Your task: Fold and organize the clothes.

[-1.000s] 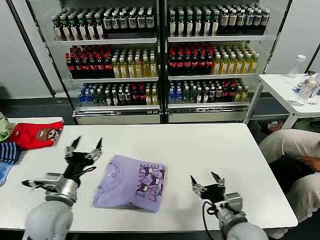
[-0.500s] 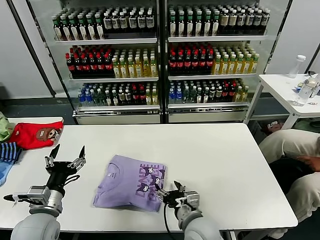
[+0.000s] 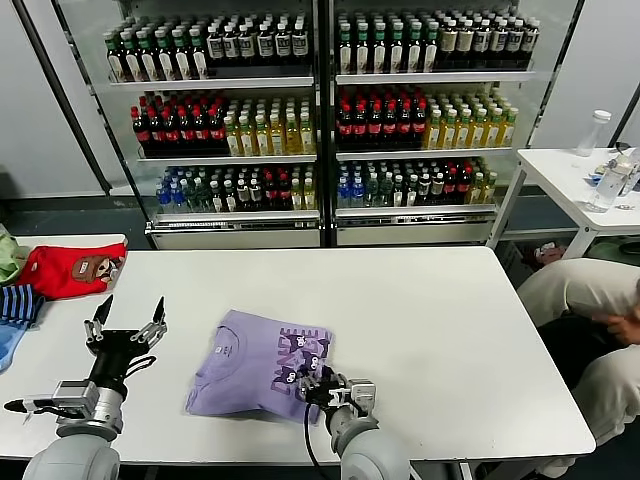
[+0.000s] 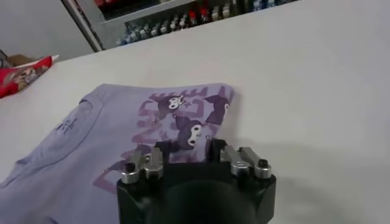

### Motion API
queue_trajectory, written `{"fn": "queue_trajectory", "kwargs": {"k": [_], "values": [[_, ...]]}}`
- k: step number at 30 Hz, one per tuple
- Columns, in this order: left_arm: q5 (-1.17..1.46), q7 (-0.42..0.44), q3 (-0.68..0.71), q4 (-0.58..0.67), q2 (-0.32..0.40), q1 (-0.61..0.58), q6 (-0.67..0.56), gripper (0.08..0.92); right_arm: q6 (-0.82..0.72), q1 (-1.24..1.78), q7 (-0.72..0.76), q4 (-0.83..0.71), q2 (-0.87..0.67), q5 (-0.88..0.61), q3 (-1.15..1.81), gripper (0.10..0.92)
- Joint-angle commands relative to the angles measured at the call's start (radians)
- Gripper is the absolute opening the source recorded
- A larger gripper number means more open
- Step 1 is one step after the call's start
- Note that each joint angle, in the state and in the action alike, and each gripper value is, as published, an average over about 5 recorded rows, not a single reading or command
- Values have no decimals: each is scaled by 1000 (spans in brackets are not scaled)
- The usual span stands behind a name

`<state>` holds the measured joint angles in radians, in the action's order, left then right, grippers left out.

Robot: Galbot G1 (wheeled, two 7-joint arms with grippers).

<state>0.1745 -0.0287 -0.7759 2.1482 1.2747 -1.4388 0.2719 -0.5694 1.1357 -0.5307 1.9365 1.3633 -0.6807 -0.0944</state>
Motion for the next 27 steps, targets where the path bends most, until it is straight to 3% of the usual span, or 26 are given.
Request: {"fn": "queue_trajectory", "kwargs": {"k": [1, 9, 14, 21, 27], "values": [[-7, 0, -15, -3, -1, -10, -9, 823, -5, -37, 8, -2, -1, -12, -1, 422], [-32, 42, -8, -43, -2, -7, -133, 823, -12, -80, 241, 115, -244, 27, 241, 188], [-35, 94, 8, -58, 1, 2, -180, 823, -13, -106, 401, 76, -360, 73, 325, 113], [-59, 120, 24, -65, 28, 3, -208, 823, -12, -44, 492, 96, -345, 212, 323, 135], [-80, 132, 15, -57, 50, -24, -246, 823, 6, 49, 384, 221, -370, 211, 425, 290]]}}
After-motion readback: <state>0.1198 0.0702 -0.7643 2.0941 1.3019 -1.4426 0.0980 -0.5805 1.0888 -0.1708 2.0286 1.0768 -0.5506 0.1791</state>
